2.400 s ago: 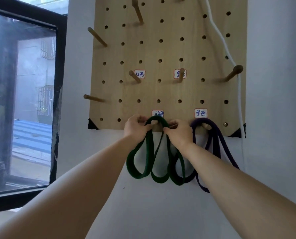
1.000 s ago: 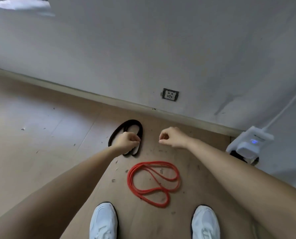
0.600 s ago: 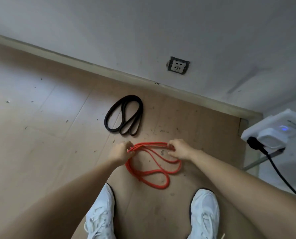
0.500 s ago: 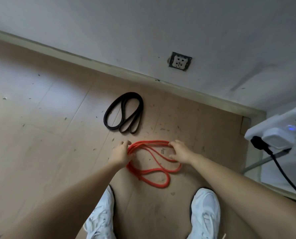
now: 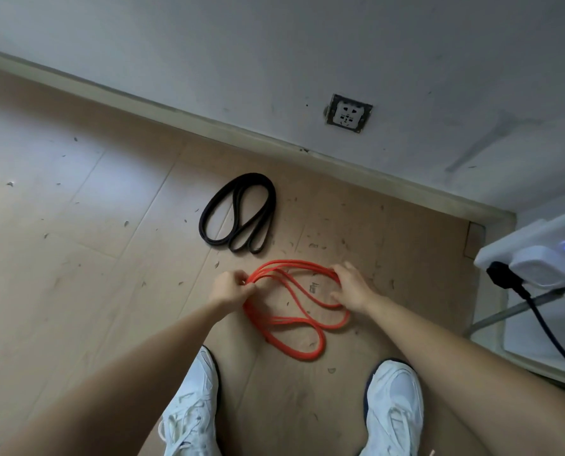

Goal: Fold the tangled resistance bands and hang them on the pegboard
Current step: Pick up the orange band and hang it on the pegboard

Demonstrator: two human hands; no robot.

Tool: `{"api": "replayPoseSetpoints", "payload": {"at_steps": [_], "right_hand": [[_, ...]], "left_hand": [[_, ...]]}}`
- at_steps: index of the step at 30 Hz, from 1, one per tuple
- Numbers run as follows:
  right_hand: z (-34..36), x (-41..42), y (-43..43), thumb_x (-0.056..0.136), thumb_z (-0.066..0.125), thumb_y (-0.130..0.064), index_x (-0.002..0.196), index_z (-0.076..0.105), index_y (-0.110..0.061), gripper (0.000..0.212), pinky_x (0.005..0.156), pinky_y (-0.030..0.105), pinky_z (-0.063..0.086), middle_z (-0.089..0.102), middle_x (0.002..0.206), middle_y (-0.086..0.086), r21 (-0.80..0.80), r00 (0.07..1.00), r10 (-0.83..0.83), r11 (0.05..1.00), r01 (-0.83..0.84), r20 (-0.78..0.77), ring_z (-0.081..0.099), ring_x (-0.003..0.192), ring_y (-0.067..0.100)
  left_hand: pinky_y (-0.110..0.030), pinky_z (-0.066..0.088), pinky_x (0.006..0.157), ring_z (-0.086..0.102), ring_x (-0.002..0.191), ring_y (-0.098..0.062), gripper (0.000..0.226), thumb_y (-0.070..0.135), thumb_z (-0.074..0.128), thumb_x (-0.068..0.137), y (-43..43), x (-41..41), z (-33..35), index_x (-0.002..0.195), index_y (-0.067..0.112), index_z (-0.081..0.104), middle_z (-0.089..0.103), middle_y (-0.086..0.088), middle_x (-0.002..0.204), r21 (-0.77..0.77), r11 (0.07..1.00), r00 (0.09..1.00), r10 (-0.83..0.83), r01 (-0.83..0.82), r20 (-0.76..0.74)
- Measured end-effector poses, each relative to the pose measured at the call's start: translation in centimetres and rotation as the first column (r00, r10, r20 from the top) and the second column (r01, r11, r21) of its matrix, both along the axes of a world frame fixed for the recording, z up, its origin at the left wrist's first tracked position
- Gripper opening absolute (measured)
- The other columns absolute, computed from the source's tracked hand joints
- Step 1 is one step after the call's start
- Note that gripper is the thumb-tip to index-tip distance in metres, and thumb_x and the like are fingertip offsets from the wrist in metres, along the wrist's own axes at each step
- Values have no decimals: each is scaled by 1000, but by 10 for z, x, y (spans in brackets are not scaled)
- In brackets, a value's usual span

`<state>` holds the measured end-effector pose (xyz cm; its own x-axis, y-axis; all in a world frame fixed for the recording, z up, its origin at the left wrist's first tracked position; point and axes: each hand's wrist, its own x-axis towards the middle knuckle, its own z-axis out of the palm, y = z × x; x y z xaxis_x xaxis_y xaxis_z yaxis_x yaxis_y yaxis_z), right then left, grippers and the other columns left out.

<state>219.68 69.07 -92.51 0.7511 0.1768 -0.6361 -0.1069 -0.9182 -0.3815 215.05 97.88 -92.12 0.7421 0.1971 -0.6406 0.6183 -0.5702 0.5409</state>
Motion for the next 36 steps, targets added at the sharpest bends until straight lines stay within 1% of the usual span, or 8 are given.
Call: {"api": "replayPoseSetpoints", "payload": {"at_steps": [4, 8, 12, 17, 21, 27, 32, 36], "right_hand": [[25, 26, 10, 79, 83, -21, 140, 54, -12, 68, 112, 36, 42, 55, 137, 13, 144, 998, -59, 988, 59, -2, 54, 130, 30], [84, 68, 34, 78, 85, -16, 138, 57, -18, 67, 109, 28, 40, 60, 134, 5, 338, 997, 68, 938, -73, 26, 55, 127, 18], [152, 89, 49, 80, 82, -8, 135, 60, -19, 60, 105, 30, 46, 64, 131, 1, 366, 936, 329, 892, -265, -125, 58, 122, 14], [206, 87, 47, 80, 82, -6, 109, 72, -14, 32, 90, 41, 56, 74, 100, 10, 429, 945, 321, 864, -264, -65, 68, 90, 18], [251, 77, 44, 81, 80, -3, 92, 71, -12, 17, 77, 38, 51, 68, 83, 7, 467, 964, 264, 852, -236, 6, 63, 78, 20], [328, 59, 36, 84, 80, -8, 93, 75, -4, 11, 69, 25, 51, 68, 75, 0, 492, 959, 207, 825, -277, 194, 62, 70, 8], [377, 32, 29, 84, 80, -4, 91, 75, -18, 16, 69, 20, 52, 68, 76, -7, 522, 940, 245, 784, -336, 237, 62, 71, 4], [399, 15, 14, 88, 78, -10, 106, 77, -11, 18, 73, 21, 54, 72, 80, -4, 554, 958, 171, 786, -274, 231, 66, 75, 7]], "left_hand": [[-28, 56, 66, 65, 71, -18, 9, 3, 73, 85, 4, 20, 36, 87, 10, 68, 67, -8, 76, -374, 927, 998, 11, -31, -56], [-27, 59, 78, 73, 84, -21, 20, 9, 74, 89, -5, 45, 85, 105, 0, 68, 73, -11, 90, -488, 867, 994, -105, 96, 9], [-39, 58, 90, 73, 89, -26, 22, 9, 71, 92, -25, 56, 132, 109, -4, 66, 72, -13, 91, -527, 831, 984, -152, 180, 98], [-34, 59, 72, 71, 72, -16, 16, 10, 71, 93, -37, 58, 197, 106, 1, 67, 72, -6, 83, -469, 831, 949, -208, 299, 238], [-39, 58, 74, 68, 73, -19, 13, 14, 72, 92, -36, 60, 252, 104, 10, 70, 70, -13, 88, -318, 855, 891, -298, 409, 343], [-18, 41, 58, 51, 57, -1, 6, 18, 75, 90, -35, 56, 336, 95, 15, 75, 61, 5, 69, -91, 866, 759, -375, 492, 532], [-13, 40, 56, 51, 54, 2, 5, 24, 78, 88, -36, 41, 382, 93, 24, 77, 66, 10, 66, 90, 841, 634, -468, 533, 616], [-16, 36, 52, 46, 50, -2, 9, 27, 78, 88, -35, 29, 399, 96, 22, 77, 63, 7, 65, 166, 836, 586, -494, 523, 642]]}}
